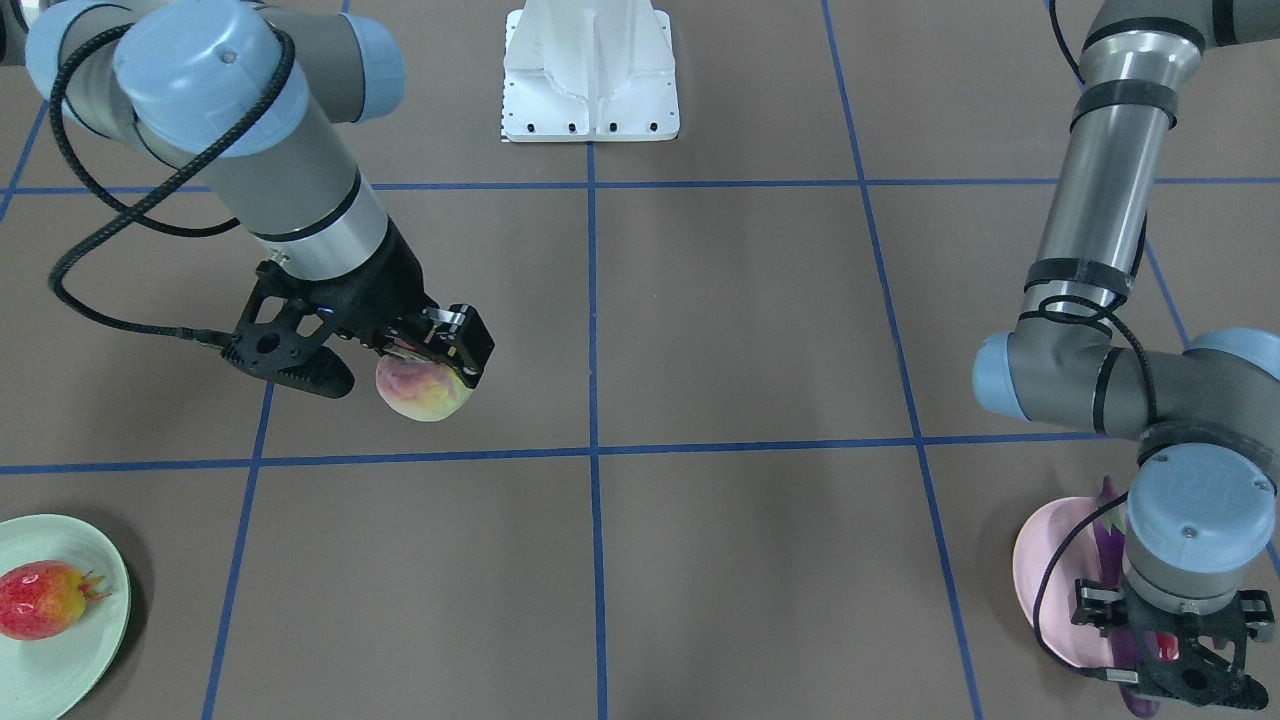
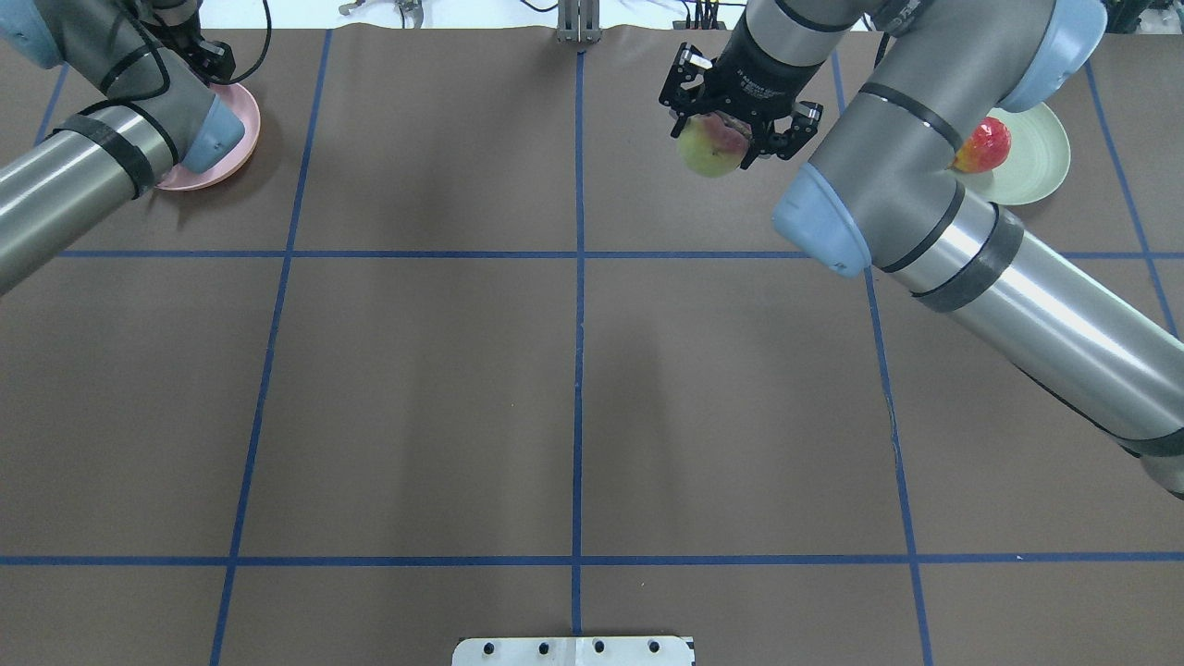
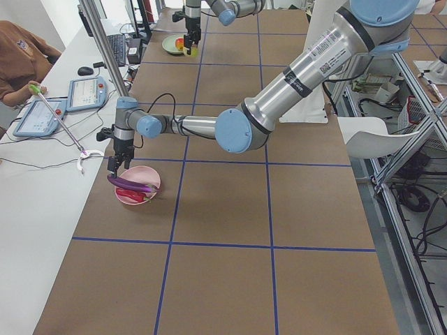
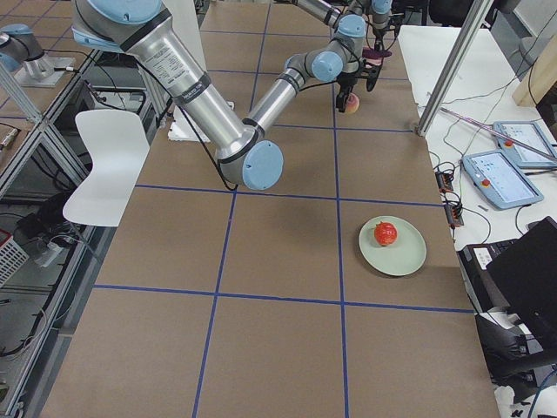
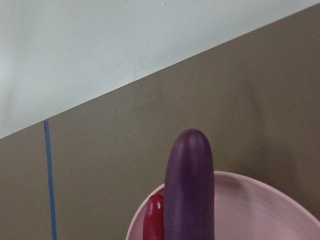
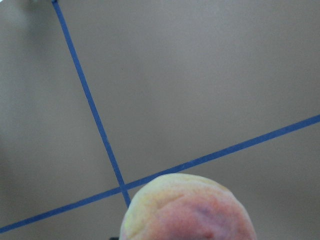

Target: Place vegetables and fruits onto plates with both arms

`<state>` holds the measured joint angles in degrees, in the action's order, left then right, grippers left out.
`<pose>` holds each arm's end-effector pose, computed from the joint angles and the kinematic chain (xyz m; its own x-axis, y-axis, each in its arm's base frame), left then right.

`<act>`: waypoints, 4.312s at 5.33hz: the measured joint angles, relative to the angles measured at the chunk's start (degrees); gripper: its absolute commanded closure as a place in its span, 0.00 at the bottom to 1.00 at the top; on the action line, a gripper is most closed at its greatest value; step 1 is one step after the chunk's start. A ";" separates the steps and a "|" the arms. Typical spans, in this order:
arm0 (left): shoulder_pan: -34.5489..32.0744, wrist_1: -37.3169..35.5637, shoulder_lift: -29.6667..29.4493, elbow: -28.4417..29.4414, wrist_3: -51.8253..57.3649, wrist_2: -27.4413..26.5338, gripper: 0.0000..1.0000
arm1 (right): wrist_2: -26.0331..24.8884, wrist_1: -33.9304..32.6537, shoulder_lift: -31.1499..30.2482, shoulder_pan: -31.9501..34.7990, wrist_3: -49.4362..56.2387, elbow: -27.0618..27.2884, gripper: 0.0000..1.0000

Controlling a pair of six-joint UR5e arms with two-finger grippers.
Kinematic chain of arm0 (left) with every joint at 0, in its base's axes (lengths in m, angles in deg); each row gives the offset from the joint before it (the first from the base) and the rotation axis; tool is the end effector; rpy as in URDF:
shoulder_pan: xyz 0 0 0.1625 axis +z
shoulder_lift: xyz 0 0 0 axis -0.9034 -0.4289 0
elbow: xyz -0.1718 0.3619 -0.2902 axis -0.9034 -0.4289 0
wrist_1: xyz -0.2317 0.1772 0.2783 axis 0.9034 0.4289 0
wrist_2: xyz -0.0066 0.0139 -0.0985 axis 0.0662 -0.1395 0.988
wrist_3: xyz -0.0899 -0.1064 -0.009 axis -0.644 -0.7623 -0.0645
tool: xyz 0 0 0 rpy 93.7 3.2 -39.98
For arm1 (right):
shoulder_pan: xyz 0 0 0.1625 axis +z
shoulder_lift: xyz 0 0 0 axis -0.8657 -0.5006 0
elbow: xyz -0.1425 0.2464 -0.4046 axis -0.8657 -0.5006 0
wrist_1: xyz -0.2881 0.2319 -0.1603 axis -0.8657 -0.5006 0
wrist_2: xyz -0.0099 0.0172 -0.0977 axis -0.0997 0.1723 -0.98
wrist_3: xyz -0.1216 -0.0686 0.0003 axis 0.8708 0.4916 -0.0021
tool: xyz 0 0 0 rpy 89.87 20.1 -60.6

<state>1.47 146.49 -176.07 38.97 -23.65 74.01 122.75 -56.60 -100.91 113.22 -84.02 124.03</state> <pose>0.3085 -0.8573 0.5416 0.9446 0.2064 -0.2552 -0.1200 0.9408 0.3170 -0.4038 -0.6354 0.2475 0.5190 0.3435 0.7827 -0.3160 0.9279 -0.1977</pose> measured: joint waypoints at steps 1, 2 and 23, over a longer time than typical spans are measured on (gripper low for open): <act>-0.52 -2.59 -0.14 -3.55 0.41 3.06 0.00 | -0.04 -0.05 -1.37 3.83 5.82 -0.08 1.00; -0.71 -5.97 -0.19 -7.80 -0.38 7.21 0.00 | -0.32 -0.34 -4.08 8.18 15.62 -0.26 1.00; -10.21 -28.19 44.63 -76.56 4.50 25.08 0.00 | 7.47 -7.94 -22.80 30.19 67.35 0.30 0.00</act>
<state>-8.74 118.30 -131.44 -37.59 -19.15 99.09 130.22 -64.54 -123.71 143.41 -16.67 124.33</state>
